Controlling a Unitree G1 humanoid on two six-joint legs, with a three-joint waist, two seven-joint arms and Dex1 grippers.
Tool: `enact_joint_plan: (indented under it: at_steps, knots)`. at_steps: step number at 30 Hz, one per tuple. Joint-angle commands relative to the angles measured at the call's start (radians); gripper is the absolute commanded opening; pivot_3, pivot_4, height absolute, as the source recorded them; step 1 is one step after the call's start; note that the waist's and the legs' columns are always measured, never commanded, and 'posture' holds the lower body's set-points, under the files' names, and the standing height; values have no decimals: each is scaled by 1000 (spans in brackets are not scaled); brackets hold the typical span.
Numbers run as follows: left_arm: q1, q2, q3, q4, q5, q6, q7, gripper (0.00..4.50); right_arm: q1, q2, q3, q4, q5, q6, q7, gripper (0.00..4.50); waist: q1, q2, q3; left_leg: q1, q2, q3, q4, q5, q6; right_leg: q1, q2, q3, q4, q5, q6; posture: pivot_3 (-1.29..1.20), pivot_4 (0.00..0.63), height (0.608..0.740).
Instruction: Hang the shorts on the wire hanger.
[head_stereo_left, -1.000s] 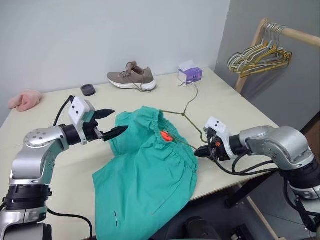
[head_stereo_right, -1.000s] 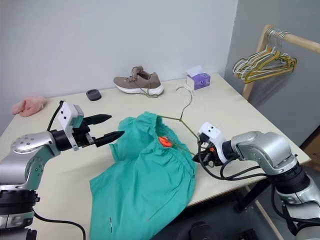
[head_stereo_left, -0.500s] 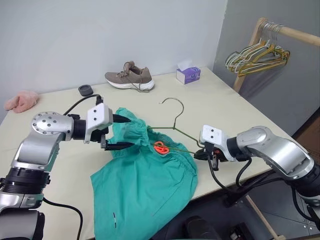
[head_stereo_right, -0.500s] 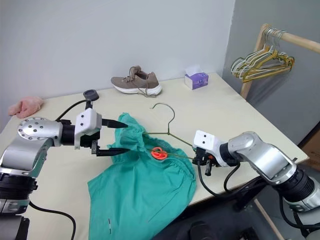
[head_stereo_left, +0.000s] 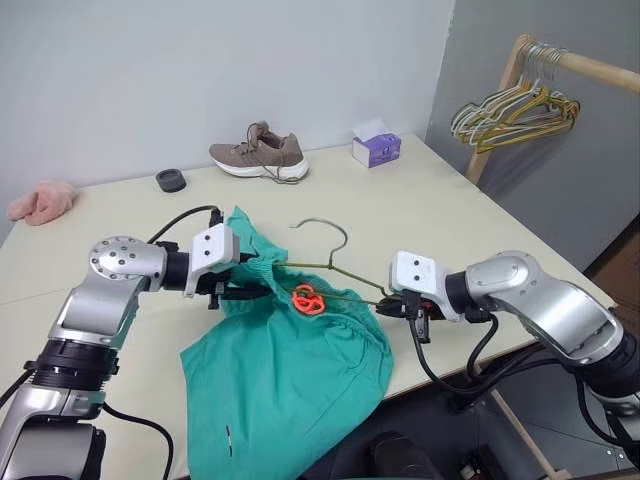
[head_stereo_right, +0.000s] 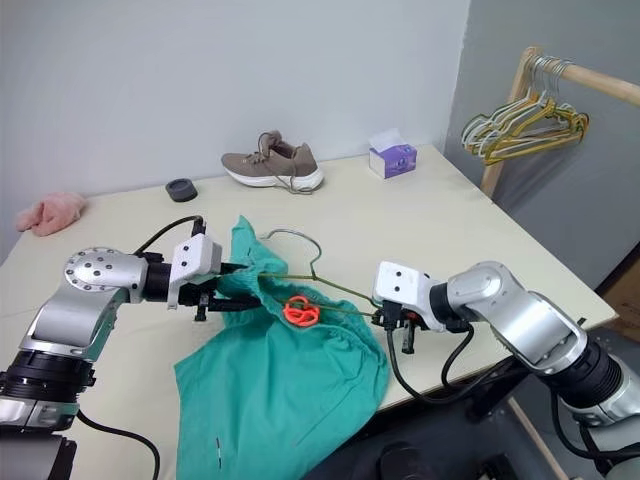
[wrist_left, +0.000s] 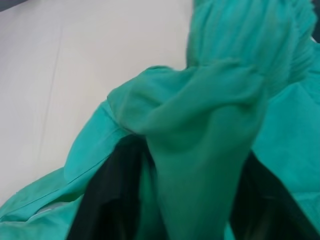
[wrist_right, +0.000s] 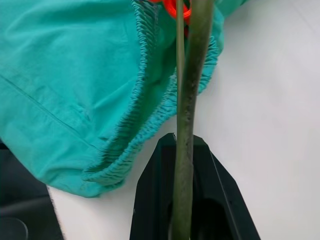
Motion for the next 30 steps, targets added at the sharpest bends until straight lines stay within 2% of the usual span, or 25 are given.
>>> enact_joint_plan:
  at_steps: [1,4,9,12,20,23,26,30]
  knots:
    - [11,7,21,-50,-23,11,-6,1021,-28,-2,-28,-27,-22,-66,34,0,0,0,0,0,0,0,0,0,0,0,0,0,0,0,0,-294,0,740]
    - [26,11,26,-69,-28,29,-13,126,-24,-7,-26,-20,-42,-110,57,0,1,0,0,-1,0,0,0,0,0,0,0,0,0,1,-1,-291,0,740]
    - [48,21,33,-91,-27,50,-21,31,5,-45,-29,13,-90,-240,128,0,1,0,0,-2,0,0,1,0,0,-1,0,-1,0,1,-2,-287,0,740]
    - [62,27,41,-99,-28,61,-14,0,31,-93,-52,76,-130,-320,160,693,1,0,0,-2,0,0,1,0,0,0,0,-1,0,1,-1,-283,0,740]
    - [83,18,75,-100,-44,105,41,0,154,-269,-169,205,-195,-444,205,3461,3,0,0,-2,0,0,2,0,0,0,0,-1,1,0,0,-290,0,740]
    - [78,-4,95,-95,-51,111,81,0,233,-286,-259,167,-99,-360,221,4479,3,0,0,-2,0,0,3,0,0,0,0,-1,0,0,1,-296,0,740]
    - [71,-18,106,-95,-63,130,104,0,299,-203,-319,65,15,-200,159,4479,-3,0,0,-2,0,0,5,0,0,1,0,-1,2,0,0,-302,0,740]
    - [71,-23,104,-105,-67,140,111,0,333,1,-329,5,72,13,-27,4479,-7,-1,-1,-2,1,0,11,0,0,1,2,0,5,0,0,-306,0,740]
